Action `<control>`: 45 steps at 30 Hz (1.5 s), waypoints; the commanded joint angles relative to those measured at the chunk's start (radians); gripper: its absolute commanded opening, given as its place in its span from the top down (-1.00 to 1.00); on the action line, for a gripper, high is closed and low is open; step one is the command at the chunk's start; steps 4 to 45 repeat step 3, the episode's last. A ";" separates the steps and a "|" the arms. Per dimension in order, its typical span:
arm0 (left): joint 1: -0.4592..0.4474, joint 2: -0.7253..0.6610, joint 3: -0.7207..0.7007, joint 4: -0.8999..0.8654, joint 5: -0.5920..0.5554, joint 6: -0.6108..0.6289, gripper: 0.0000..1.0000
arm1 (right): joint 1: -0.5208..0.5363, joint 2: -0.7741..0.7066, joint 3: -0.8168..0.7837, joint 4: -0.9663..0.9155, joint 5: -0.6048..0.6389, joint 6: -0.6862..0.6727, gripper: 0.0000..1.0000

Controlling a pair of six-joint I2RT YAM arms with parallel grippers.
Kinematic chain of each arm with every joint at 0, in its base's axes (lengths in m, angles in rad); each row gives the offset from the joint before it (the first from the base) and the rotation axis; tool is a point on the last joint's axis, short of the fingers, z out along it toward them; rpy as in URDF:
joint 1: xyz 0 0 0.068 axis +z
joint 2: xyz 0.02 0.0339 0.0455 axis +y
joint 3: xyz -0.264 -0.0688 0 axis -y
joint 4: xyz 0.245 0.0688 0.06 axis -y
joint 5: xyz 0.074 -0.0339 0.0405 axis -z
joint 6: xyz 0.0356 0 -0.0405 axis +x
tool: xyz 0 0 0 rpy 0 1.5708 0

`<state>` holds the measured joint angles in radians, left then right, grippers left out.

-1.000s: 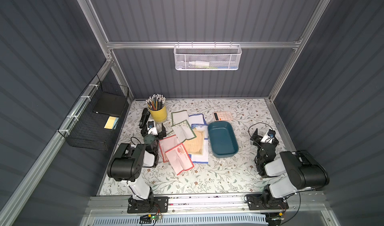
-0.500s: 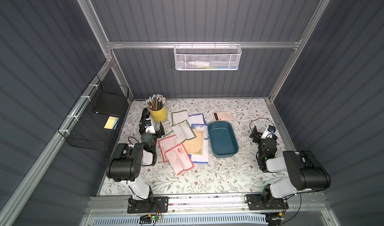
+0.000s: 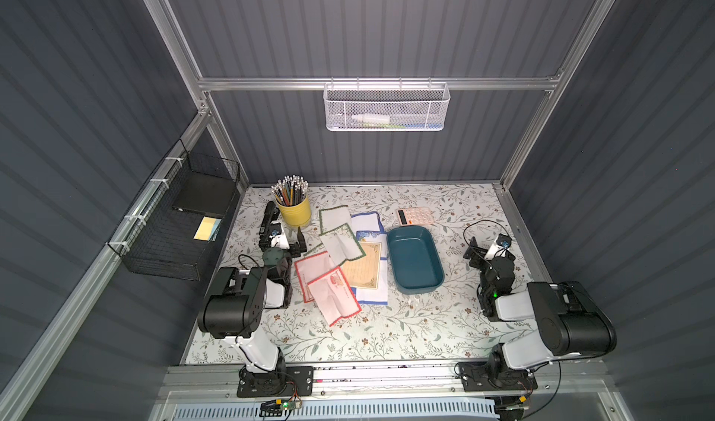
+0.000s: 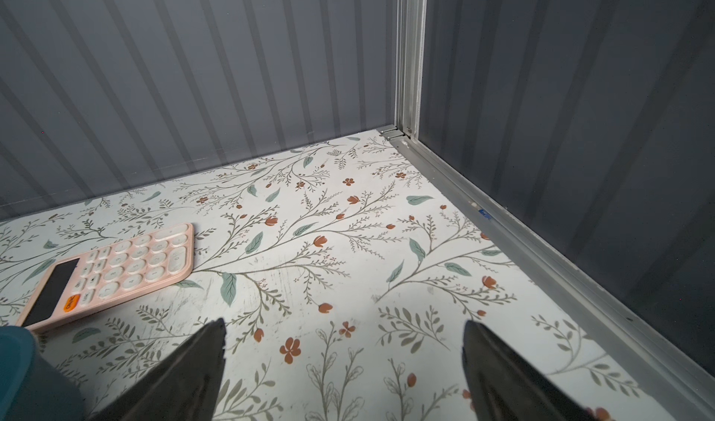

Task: Take out the stationery paper from the storage box
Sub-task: Reset both arms

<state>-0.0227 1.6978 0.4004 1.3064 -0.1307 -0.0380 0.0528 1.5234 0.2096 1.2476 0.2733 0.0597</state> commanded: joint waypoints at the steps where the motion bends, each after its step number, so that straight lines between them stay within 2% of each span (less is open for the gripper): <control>1: 0.003 0.003 0.020 -0.008 0.005 -0.010 -0.99 | -0.001 -0.009 0.017 -0.007 -0.005 0.006 -0.97; 45: 0.003 0.002 0.015 -0.002 0.005 -0.010 -0.98 | -0.001 -0.009 0.017 -0.007 -0.004 0.006 -0.97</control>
